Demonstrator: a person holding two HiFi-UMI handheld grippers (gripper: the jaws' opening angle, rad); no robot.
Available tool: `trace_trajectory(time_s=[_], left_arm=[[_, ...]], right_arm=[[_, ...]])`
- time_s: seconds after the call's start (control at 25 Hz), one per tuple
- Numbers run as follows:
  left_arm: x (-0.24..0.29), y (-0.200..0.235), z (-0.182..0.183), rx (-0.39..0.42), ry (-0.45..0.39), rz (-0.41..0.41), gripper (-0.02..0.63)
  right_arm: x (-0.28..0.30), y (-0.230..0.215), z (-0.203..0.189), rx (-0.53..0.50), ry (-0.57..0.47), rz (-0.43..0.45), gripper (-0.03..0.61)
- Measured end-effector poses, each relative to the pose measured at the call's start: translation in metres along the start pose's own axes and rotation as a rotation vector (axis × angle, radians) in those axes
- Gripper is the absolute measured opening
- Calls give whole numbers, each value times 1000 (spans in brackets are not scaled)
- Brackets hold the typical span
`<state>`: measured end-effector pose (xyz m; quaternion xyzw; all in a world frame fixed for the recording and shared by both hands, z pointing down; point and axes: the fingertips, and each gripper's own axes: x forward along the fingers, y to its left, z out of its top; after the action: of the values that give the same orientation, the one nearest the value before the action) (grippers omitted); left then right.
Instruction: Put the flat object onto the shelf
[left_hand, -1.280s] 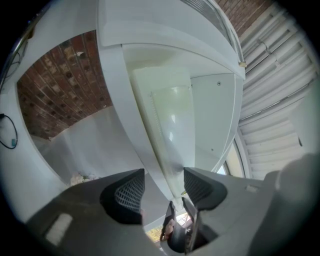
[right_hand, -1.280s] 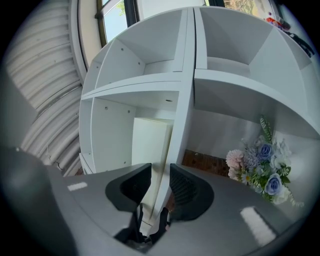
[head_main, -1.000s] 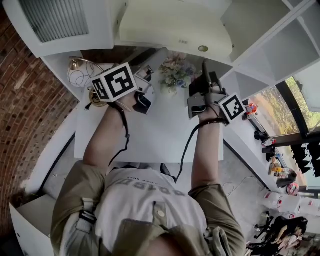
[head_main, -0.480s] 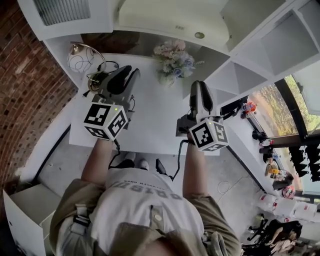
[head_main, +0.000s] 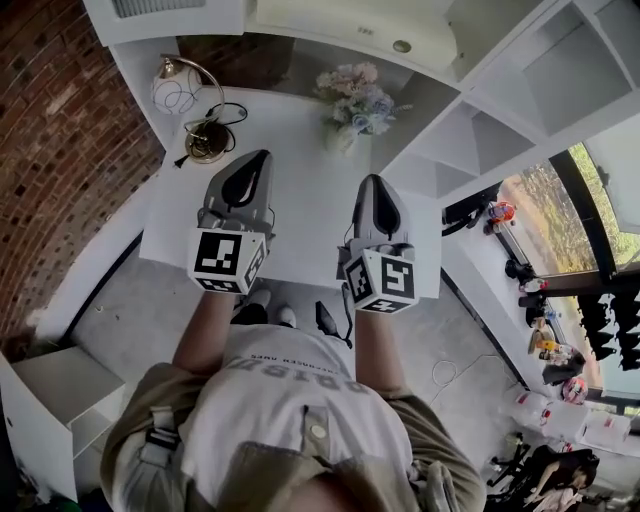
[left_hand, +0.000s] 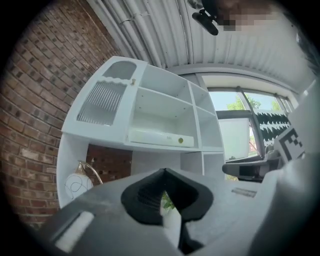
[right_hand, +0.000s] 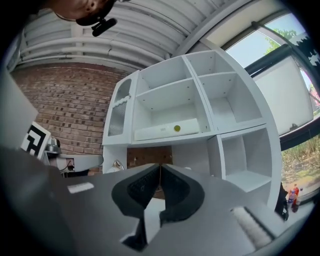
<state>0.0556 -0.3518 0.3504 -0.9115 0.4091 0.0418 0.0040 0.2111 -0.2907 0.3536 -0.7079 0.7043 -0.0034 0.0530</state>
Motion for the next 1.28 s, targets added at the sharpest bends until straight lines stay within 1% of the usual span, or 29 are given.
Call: trace_trajectory(time_s=[0.24,0.32,0.6,0.92,1.16,1.28], left_arm=[[-20,-15,-8,46,15,0,8],[-25,-19,-10,52,20,-3,8],[-36,-26,-11,66,15,0,8],[-39,-27,-8,81,12,-2,8],[-39,-24,-5,85,6,1,8],[-39,-23,-1,92,2,5,8]], right_arm=[[-25,15,-7,-98,4,1,6],[-31,19,-10,-116,6,5,6],[-45,16,-15,-101,2,-2,6],[-49,9,-7,-103,-32,-14,6],[-49,13,-3,-96,-67,-1,6],[-48,15,-2,-124,-57,6,5]])
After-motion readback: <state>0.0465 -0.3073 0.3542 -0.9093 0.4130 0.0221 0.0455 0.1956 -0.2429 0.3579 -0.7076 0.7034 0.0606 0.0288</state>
